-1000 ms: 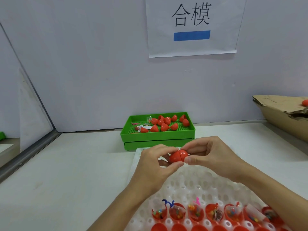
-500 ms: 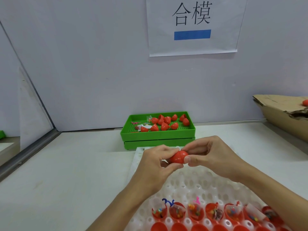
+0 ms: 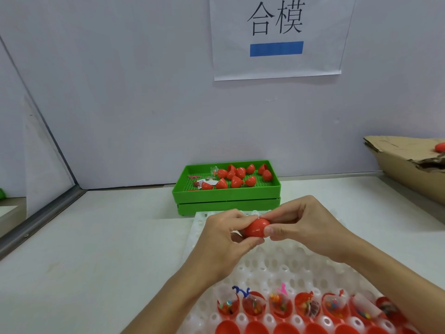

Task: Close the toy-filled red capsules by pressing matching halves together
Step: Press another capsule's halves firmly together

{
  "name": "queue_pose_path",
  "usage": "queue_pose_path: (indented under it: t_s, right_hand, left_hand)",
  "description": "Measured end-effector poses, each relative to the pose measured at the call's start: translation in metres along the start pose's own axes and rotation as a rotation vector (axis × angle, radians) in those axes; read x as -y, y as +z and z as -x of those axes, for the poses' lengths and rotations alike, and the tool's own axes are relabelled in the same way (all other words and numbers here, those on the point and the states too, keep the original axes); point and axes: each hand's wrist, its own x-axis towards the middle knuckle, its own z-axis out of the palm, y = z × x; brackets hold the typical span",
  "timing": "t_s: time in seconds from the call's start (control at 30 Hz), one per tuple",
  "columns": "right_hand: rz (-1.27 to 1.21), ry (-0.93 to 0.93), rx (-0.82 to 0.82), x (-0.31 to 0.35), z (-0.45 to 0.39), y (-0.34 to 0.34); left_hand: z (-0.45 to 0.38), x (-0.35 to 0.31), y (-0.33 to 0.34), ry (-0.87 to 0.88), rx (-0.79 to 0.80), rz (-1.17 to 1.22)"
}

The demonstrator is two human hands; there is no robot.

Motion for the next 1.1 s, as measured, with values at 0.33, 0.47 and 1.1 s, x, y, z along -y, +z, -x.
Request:
queue_pose_path:
  t_s: [0.33,0.47,1.1]
  right_hand:
    - [0.041,-0.019,0.013,0.005,0.0031,0.0021]
    - [0.071,-0.019,0.006,0.0047,0.002,0.0028]
    - [0.056,-0.023,-0.05,0.0026,0.0,0.0042]
  left_hand:
    - [-0.0002,-0.0008,0.0012,0.02,0.046,-0.142]
    - [0.0005,-0.0017,0.0011,0.02,0.064,-0.185]
    - [0.0002,-0.0032,0.0025,0.022,0.016,-0.111]
